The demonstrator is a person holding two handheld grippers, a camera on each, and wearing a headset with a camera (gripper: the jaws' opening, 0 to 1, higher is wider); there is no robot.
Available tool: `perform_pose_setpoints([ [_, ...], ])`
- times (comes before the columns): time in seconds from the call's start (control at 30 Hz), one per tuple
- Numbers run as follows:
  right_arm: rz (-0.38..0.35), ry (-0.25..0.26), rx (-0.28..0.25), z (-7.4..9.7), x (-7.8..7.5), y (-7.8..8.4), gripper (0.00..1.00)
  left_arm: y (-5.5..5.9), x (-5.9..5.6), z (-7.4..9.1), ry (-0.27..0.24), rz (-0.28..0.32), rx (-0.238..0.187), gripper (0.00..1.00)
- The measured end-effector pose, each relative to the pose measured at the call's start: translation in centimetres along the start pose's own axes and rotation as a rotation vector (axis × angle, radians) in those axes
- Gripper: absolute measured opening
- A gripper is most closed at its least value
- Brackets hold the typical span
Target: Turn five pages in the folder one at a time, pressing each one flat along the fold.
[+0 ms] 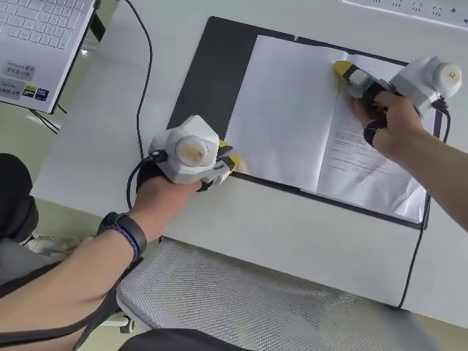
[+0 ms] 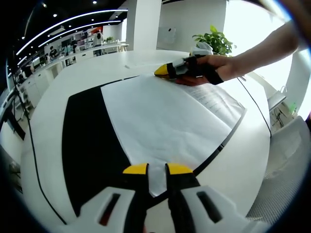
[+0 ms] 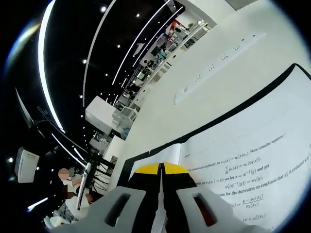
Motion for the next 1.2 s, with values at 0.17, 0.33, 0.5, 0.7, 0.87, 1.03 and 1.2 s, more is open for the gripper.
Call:
perform_pose_setpoints([
  [0.17,-0.022,0.005,-0.039,-1.2,-1.1,-1.1,0.00,0.1,0.0,-0.1,-0.003,0.006,-0.003,0.12],
  [0.33,-0.036,0.009,-0.065,-2.5,-2.2,-2.2,0.00,0.2,-0.1,-0.2,-0.008,0.015,-0.010,0.14],
  [0.5,-0.050,0.008,-0.067,-3.1,-2.6,-2.7,0.00,0.1,0.0,-0.3,-0.012,0.023,-0.009,0.13],
  [0.7,-0.041,0.007,-0.068,-3.1,-2.5,-2.5,0.00,0.1,-0.1,-0.2,-0.011,0.022,-0.013,0.14],
  [0.87,-0.027,0.008,-0.057,-2.7,-2.2,-2.1,0.00,0.1,0.0,-0.2,-0.012,0.020,-0.010,0.14],
  [1.03,-0.007,-0.015,-0.014,-1.9,-1.9,-1.1,0.00,0.1,0.0,-0.2,-0.011,0.017,-0.012,0.14],
  [1.2,0.006,-0.036,0.016,-0.5,-1.4,0.3,0.00,0.2,0.0,-0.3,-0.007,0.018,-0.010,0.14],
])
Point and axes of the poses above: the centre of the closed fingertips' face, and the gripper's own axes: z roughly backward along the fingers, x roughly to its left, y roughly out of its underside, the point moved 8 cm from there along z, roughly backward along the fingers, and after that the axes turned 2 degrees about -z, right-handed, at the moved point
